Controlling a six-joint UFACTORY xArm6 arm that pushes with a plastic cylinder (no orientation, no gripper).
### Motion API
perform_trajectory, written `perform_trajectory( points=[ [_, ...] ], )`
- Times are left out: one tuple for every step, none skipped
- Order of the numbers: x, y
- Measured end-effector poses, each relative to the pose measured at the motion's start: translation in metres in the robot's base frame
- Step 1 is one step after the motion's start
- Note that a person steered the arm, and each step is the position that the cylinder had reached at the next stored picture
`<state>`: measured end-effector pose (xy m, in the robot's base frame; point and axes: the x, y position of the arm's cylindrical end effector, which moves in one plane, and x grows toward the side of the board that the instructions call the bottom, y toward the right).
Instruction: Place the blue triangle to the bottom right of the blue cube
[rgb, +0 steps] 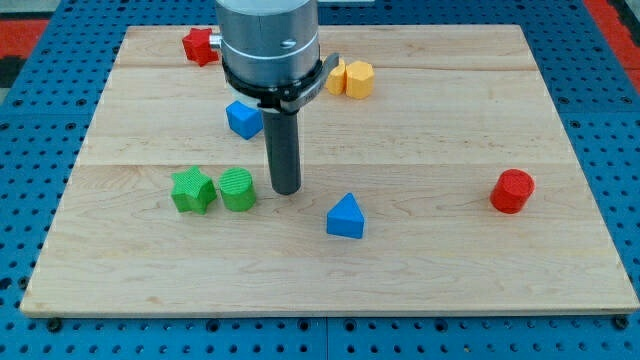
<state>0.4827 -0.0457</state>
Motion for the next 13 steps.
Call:
perform_trajectory(
  points=[
    [0.002, -0.044],
    [0.002, -0.032],
    [0.046, -0.007],
    [0.084, 0.012],
    [0.068, 0.065],
    [0.048, 0.081],
    [0.009, 0.078],
    [-0.019, 0.079],
    [-0.023, 0.109],
    [-0.040, 0.109],
    [-0.058, 0.053],
    [-0.059, 0.012],
    [-0.058, -0.001]
  ],
)
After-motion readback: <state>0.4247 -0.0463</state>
